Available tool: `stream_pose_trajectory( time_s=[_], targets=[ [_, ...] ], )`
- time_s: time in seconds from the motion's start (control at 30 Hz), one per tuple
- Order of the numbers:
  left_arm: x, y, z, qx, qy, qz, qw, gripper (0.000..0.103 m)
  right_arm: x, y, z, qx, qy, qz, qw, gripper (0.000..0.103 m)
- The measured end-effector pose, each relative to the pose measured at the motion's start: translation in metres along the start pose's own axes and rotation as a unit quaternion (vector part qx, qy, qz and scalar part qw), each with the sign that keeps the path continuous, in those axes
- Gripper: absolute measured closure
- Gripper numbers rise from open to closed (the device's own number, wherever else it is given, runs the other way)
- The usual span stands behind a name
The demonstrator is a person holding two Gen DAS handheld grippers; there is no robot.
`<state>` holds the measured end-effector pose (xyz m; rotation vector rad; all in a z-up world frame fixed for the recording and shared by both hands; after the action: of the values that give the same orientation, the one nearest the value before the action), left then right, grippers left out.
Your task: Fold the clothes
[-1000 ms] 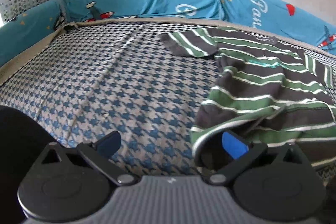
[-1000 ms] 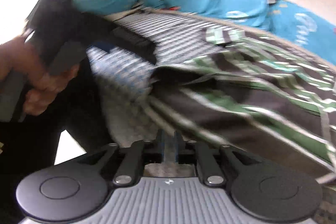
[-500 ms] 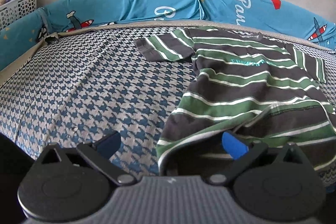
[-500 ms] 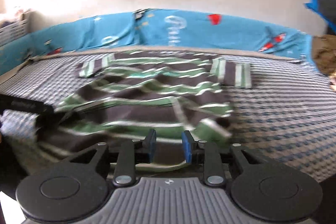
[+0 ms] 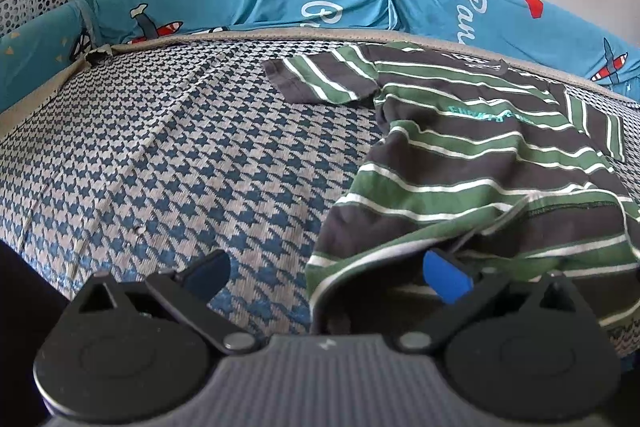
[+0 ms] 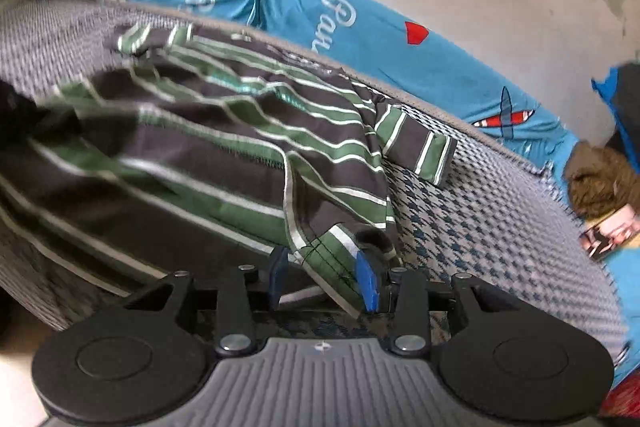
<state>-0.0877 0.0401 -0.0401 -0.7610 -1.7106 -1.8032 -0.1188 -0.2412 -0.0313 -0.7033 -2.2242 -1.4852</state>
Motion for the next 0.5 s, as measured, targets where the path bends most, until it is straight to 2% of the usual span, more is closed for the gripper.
stream_pose_trajectory(
  time_s=[0.17,0.27,0.37,0.5],
  targets=[
    [-0.004,-0.006,0.002,0.006,0.0,0.008,1.0,0.0,-0.013,-0.007,0.002,0.034,-0.038,0.005,0.999,0.068],
    [-0.006,-0.008,0.004,0.007,-0.001,0.012,0.9999,0.0,-0.017,-0.009,-0.008,0.023,-0.06,0.011,0.998,0.07],
    [-0.007,-0.011,0.005,0.009,-0.001,0.016,0.9998,0.0,-0.015,-0.008,-0.03,-0.032,-0.079,0.019,0.996,0.087],
    [-0.006,-0.011,0.008,0.014,0.001,0.014,0.9998,0.0,0.007,-0.005,-0.066,-0.163,-0.074,0.011,0.984,0.09]
  ],
)
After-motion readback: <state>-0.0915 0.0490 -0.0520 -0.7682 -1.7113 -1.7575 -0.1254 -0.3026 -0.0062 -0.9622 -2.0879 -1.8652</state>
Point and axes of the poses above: each gripper's, at about its wrist camera, not at the fingertips, and x roughly against the way its jaws point, z to its left, y to its top, the point moved 9 cm from there along -x, roughly the way its jaws point, and after that the axes turned 5 degrees about -x, right-handed, at the moved point
